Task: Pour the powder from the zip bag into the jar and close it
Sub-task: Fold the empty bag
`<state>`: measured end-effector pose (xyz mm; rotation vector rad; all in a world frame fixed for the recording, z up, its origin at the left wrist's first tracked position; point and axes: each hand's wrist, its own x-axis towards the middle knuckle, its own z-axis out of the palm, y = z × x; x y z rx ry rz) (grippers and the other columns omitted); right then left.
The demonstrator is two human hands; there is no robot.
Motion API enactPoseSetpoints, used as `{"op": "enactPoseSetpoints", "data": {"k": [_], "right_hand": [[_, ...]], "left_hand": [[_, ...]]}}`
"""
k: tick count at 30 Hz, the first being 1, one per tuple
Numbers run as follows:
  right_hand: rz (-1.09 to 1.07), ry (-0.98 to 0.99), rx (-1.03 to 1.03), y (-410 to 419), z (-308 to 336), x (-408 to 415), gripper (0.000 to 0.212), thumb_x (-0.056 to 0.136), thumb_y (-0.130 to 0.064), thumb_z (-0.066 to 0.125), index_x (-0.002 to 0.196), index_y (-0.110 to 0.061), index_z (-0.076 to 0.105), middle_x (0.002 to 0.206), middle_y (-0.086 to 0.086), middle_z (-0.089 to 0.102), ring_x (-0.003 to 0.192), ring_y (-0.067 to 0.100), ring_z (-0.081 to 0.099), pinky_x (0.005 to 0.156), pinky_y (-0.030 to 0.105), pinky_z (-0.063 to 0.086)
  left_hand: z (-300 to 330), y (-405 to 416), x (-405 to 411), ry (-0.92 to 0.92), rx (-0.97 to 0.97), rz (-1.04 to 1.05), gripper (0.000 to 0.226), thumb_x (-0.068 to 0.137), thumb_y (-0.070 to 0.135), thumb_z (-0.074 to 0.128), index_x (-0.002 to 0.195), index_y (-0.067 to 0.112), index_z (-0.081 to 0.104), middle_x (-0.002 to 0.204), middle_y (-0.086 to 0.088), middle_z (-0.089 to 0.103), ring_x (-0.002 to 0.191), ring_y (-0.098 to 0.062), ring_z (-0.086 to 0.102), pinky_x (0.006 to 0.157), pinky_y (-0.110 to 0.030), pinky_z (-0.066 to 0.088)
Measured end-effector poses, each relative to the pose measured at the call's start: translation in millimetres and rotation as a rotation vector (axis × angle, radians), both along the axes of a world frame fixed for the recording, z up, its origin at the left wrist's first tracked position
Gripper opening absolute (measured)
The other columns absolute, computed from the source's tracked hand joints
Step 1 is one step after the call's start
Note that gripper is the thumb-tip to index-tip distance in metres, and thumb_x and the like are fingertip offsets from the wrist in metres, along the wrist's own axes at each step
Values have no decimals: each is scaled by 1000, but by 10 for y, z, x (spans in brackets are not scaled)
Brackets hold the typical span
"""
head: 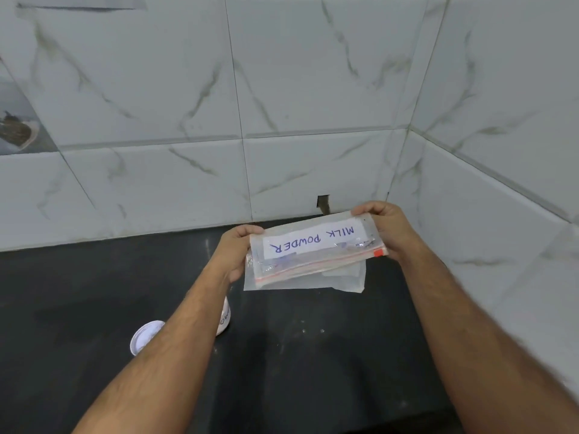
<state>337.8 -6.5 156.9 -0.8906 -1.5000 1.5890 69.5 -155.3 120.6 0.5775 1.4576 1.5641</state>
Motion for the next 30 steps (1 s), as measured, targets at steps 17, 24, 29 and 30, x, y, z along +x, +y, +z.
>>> {"op": "enactPoseSetpoints", "data": {"k": [17,24,29,30], "right_hand": [[-392,-180,13,-1198,-402,690,39,89,5,59,72,-22,81,86,3,79,85,24,77,66,35,64],[-425,-67,-228,-1525,-593,1243,28,93,-7,56,113,-20,71,104,12,77,90,26,76,69,38,64],[-237,0,-544,-1766,-860,1817,68,94,-68,40,125,-13,66,119,15,73,105,34,72,75,43,61],[-196,-47,-570,-1827,-935,1942,75,90,-75,39,123,-15,70,117,14,74,104,32,73,74,41,61]], "left_hand": [[-605,-432,554,-498,-316,-555,93,86,81,32,117,4,74,122,-19,71,103,-35,73,81,-47,61],[-696,-611,1131,-279,-317,-672,48,89,-5,63,136,5,55,123,-17,71,110,-31,69,88,-44,59],[-783,-614,1590,-246,-302,-682,51,88,-10,59,135,7,53,126,-19,69,117,-37,66,100,-51,53],[-801,-622,1704,-237,-302,-682,51,88,-10,59,136,7,53,127,-20,68,118,-37,65,102,-53,51]]}}
